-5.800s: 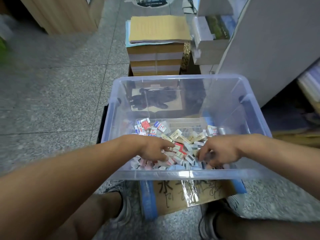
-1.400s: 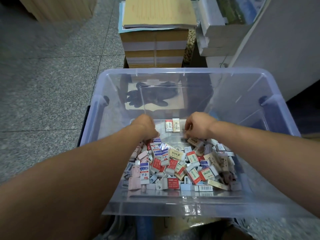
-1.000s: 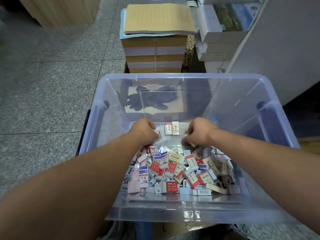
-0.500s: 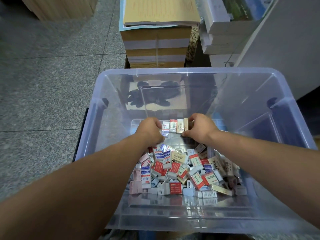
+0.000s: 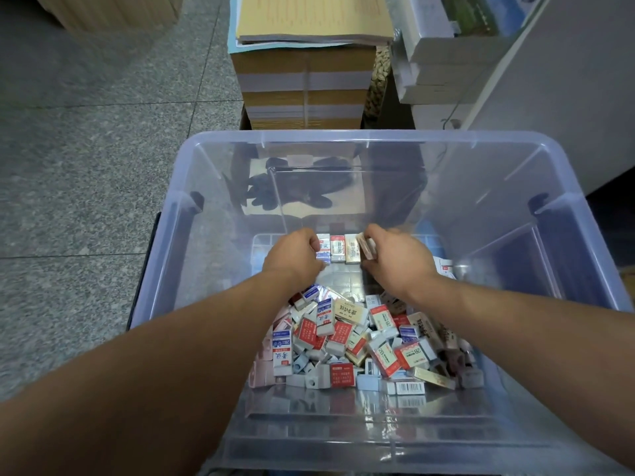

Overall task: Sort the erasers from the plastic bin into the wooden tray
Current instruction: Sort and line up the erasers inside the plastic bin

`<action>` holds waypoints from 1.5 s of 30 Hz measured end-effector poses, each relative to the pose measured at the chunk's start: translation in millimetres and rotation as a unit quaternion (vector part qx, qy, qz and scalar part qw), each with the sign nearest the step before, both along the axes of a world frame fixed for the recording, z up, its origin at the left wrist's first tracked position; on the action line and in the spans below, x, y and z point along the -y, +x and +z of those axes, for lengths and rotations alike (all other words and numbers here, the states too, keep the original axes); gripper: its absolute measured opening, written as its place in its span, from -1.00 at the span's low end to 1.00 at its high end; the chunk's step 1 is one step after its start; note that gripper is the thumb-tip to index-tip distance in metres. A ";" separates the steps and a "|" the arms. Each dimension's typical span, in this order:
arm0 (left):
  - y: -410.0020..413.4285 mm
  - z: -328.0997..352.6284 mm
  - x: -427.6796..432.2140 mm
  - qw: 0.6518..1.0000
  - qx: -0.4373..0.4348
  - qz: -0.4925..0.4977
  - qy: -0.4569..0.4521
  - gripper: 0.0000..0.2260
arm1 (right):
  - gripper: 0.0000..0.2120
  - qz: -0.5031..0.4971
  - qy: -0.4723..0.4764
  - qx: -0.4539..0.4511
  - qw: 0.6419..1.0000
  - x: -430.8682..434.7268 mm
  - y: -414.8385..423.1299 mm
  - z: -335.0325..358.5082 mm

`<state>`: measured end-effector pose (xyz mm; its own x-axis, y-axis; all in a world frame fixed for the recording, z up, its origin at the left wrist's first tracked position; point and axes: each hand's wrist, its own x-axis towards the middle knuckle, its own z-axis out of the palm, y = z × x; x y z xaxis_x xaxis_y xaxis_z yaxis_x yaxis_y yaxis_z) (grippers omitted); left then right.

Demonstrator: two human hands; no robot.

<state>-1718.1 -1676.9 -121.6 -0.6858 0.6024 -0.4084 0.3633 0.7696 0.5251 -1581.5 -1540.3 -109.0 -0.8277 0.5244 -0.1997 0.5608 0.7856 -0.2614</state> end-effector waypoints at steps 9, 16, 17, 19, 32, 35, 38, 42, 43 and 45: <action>-0.1 0.7 1.1 1.000 0.013 0.006 -0.003 -0.78 | -0.73 -0.075 -0.069 -0.001 0.995 -0.3 -3.4 3.7; 0.8 3.5 -1.1 1.000 -0.002 0.006 -0.016 -0.73 | -0.62 -0.126 -0.074 0.026 0.989 -2.3 -7.6 1.7; 0.9 4.2 -1.1 1.000 -0.006 0.007 -0.023 -0.70 | -0.61 -0.125 -0.097 0.025 0.987 -2.7 -9.2 2.0; -1.0 7.0 -2.6 0.999 -0.012 0.003 -0.042 -0.65 | -0.59 -0.115 -0.140 0.029 0.983 -4.1 -11.4 3.8; -6.6 47.8 6.5 0.968 0.067 -0.184 -0.154 -0.82 | -0.75 0.078 -0.271 0.181 0.942 23.7 -1.6 36.8; -8.4 53.0 14.6 0.946 0.097 -0.237 -0.197 -0.62 | -0.68 0.100 -0.235 0.205 0.945 30.9 -1.7 36.0; -6.8 47.9 20.8 0.957 0.040 -0.220 -0.183 -0.72 | -0.76 0.097 -0.238 0.191 0.947 31.1 1.3 37.3; -11.6 49.1 19.7 0.990 -0.007 -0.098 -0.099 -0.91 | -0.87 0.011 -0.260 0.080 0.962 12.1 9.2 36.9; -13.3 50.6 18.6 0.996 -0.010 -0.061 -0.070 -0.95 | -0.85 -0.021 -0.261 0.049 0.964 5.7 9.5 36.8; -14.3 50.4 15.8 0.999 0.018 0.002 -0.028 -0.97 | -0.94 -0.072 -0.270 0.015 0.960 -2.5 9.1 37.0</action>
<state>-1732.5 -1692.6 -71.2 -0.6730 0.5744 -0.4659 0.3417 0.8001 0.4930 -1572.5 -1537.9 -72.0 -0.7444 0.4455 -0.4973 0.6667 0.4547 -0.5906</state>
